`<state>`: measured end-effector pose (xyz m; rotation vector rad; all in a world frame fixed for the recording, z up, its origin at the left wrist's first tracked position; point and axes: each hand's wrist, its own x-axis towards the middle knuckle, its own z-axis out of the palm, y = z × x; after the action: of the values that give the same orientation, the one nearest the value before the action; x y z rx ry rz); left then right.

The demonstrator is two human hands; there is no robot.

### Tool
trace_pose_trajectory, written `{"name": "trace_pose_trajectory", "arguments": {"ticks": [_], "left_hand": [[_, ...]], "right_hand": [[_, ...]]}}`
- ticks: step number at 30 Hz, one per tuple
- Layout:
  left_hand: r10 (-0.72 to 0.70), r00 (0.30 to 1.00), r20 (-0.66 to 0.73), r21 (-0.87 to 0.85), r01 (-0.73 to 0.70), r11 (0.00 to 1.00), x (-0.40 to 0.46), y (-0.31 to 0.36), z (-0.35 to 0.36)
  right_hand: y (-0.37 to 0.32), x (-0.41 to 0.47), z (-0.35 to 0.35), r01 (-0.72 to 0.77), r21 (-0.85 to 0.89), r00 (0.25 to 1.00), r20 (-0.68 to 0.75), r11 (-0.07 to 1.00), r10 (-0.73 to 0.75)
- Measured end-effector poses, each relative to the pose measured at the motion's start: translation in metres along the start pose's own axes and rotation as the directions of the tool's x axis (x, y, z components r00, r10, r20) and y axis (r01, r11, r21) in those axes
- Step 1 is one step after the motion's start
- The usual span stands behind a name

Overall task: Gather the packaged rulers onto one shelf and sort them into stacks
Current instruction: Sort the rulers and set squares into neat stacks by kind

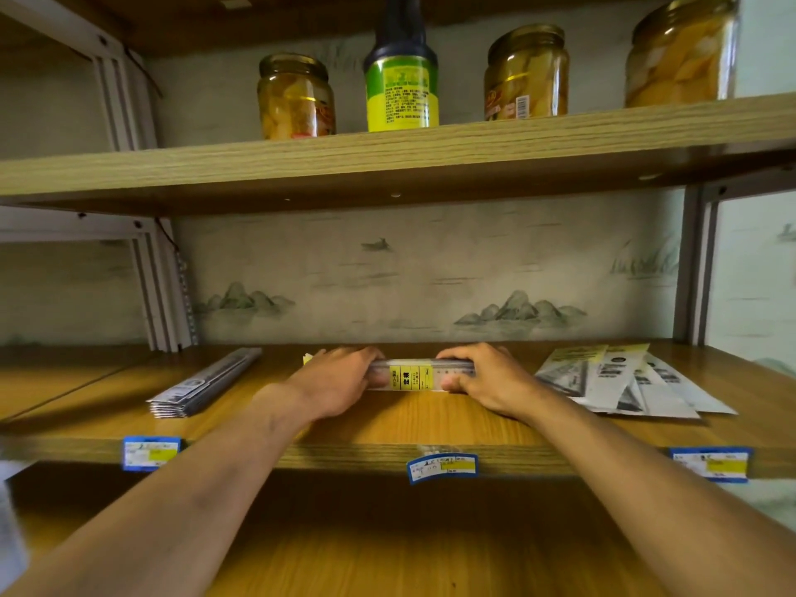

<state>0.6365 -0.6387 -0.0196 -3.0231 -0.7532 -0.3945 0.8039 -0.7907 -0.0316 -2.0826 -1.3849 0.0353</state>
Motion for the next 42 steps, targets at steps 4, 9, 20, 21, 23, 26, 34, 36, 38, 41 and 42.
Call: {"name": "trace_pose_trajectory", "arguments": {"ticks": [4,9,20,21,23,26,34,36,38,41,42], "left_hand": [[-0.031,0.996,-0.086,0.103,0.039,0.994,-0.003,-0.001,0.003],[-0.201,0.923,-0.329,0.267,0.295,0.918,-0.018,0.006,0.006],[-0.214,0.972,-0.095,-0.249,0.185,0.951,-0.012,0.007,0.011],[-0.212,0.974,-0.079,-0.222,0.190,0.956,-0.011,0.008,0.012],[-0.223,0.972,-0.069,-0.197,0.206,0.959,-0.009,0.008,0.014],[-0.235,0.969,-0.081,-0.168,0.219,0.961,-0.007,0.011,0.011],[-0.226,0.974,-0.009,-0.113,0.223,0.968,-0.004,0.016,0.001],[-0.231,0.973,0.003,-0.083,0.231,0.969,-0.003,0.016,-0.002],[-0.239,0.971,0.014,-0.060,0.239,0.969,-0.003,0.017,-0.005],[-0.237,0.971,0.042,-0.047,0.239,0.970,-0.005,0.016,-0.009],[-0.233,0.971,0.047,-0.038,0.235,0.971,-0.006,0.016,-0.010]], "right_hand": [[-0.002,-0.002,-0.001,-0.004,-0.011,1.000,-0.013,1.000,0.004],[-0.002,-0.003,-0.001,-0.020,0.014,0.999,-0.034,1.000,0.021],[-0.003,-0.005,-0.004,-0.005,0.020,1.000,0.001,1.000,0.005],[-0.003,-0.005,-0.004,-0.004,0.022,1.000,-0.001,1.000,0.004],[-0.003,-0.005,-0.003,0.002,0.027,1.000,-0.005,1.000,-0.002],[-0.003,-0.006,-0.002,0.019,0.034,1.000,-0.002,0.999,-0.019],[-0.001,-0.006,-0.003,0.035,0.042,0.998,-0.057,0.999,-0.032],[0.000,-0.005,-0.002,0.038,0.012,0.998,-0.050,0.999,-0.037],[0.000,-0.003,0.000,0.045,-0.025,0.998,-0.040,0.999,-0.046],[0.002,0.000,0.003,0.034,-0.061,0.999,-0.030,0.998,-0.036],[0.003,0.001,0.004,0.033,-0.069,0.999,-0.027,0.997,-0.035]]}}
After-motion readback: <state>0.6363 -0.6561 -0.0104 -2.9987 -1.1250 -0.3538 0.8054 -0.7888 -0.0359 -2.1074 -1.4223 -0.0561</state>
